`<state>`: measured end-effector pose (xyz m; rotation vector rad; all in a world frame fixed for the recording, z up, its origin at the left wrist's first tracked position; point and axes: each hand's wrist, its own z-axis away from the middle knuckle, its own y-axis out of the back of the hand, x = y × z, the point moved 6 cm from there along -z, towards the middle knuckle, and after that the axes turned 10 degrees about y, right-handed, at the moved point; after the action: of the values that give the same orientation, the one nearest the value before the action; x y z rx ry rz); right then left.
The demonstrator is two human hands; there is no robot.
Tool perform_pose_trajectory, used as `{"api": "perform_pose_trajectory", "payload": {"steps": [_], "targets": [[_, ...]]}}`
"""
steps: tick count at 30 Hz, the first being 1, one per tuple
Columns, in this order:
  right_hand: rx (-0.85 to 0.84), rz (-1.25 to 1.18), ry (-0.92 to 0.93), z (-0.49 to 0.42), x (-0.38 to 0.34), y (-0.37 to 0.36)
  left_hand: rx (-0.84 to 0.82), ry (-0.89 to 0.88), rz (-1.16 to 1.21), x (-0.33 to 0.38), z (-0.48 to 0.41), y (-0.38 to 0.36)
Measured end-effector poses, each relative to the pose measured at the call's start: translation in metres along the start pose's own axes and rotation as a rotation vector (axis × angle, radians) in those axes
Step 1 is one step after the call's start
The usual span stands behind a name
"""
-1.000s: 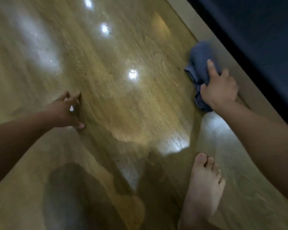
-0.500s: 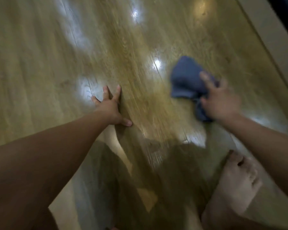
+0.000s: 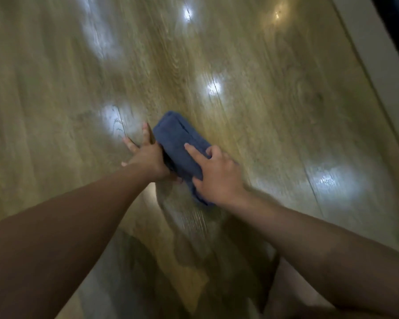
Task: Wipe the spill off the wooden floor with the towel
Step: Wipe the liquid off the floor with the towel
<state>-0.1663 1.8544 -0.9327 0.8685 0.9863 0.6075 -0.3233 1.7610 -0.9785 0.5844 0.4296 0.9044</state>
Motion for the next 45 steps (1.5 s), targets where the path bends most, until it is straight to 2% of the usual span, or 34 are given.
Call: {"api": "perform_pose_trajectory", "payload": {"steps": [2,4,6,8,10,12,14,15,17,18,19,20,22,26,28,30,32,33,36,37,38,39,41,43,45], "targets": [[0.106,-0.034,-0.087,0.012,0.052,0.017,0.036,0.005,0.031,-0.003,-0.001,0.004],[0.200,0.025,-0.236,0.044,0.136,0.045,0.094,-0.013,0.032,-0.003,0.006,0.013],[0.355,0.111,-0.468,0.085,0.229,0.096,0.158,-0.017,-0.007,-0.010,0.008,0.021],[0.409,0.115,-0.719,0.120,0.291,0.133,0.184,-0.015,-0.047,-0.014,0.004,0.030],[0.444,0.089,-0.816,0.128,0.307,0.137,0.156,-0.004,-0.042,-0.013,0.000,0.033],[0.480,0.101,-0.819,0.113,0.258,0.114,0.152,-0.002,-0.020,-0.015,-0.002,0.029],[0.403,0.066,-0.662,0.091,0.176,0.069,0.142,0.012,-0.002,-0.015,0.001,0.024],[0.284,0.059,-0.500,0.078,0.124,0.044,0.146,0.006,0.000,-0.013,0.003,0.024],[0.007,0.035,-0.038,0.070,0.029,-0.008,0.155,0.019,-0.008,-0.008,0.008,0.030],[-0.067,0.061,0.139,0.073,0.006,-0.021,0.172,0.046,-0.021,-0.008,0.010,0.032],[-0.072,0.037,0.228,0.072,0.008,-0.020,0.192,0.062,-0.040,-0.008,0.012,0.034],[-0.008,0.017,0.222,0.071,0.028,-0.011,0.203,0.065,-0.068,-0.007,0.013,0.033],[0.120,0.045,-0.007,0.078,0.096,0.023,0.196,0.031,-0.094,0.000,0.015,0.037],[0.354,0.116,-0.686,0.093,0.273,0.122,0.184,0.022,0.081,0.019,-0.015,0.076],[0.439,0.108,-0.871,0.076,0.307,0.147,0.142,0.004,0.113,0.034,-0.032,0.093],[0.477,0.094,-0.943,0.053,0.279,0.138,0.106,0.020,0.109,0.038,-0.040,0.095],[0.429,0.093,-0.824,0.015,0.217,0.110,0.103,0.049,0.106,0.035,-0.039,0.092],[0.334,0.094,-0.691,-0.008,0.170,0.090,0.109,0.053,0.081,0.034,-0.038,0.091],[-0.043,0.022,-0.110,-0.058,0.028,0.033,0.137,0.042,0.082,0.033,-0.045,0.089],[-0.118,-0.025,0.047,-0.065,0.007,0.026,0.147,0.067,0.110,0.029,-0.045,0.089],[-0.131,-0.071,0.120,-0.071,0.012,0.030,0.153,0.062,0.106,0.026,-0.047,0.087],[-0.082,-0.089,0.091,-0.072,0.038,0.042,0.135,0.044,0.064,0.026,-0.047,0.085],[0.075,-0.026,-0.112,-0.066,0.127,0.077,0.078,0.060,0.059,0.029,-0.041,0.084],[0.303,-0.019,-0.424,-0.058,0.225,0.134,0.079,0.070,0.102,0.033,-0.040,0.086],[0.503,-0.010,-0.715,-0.064,0.285,0.183,0.073,0.083,0.083,0.033,-0.040,0.086]]}}
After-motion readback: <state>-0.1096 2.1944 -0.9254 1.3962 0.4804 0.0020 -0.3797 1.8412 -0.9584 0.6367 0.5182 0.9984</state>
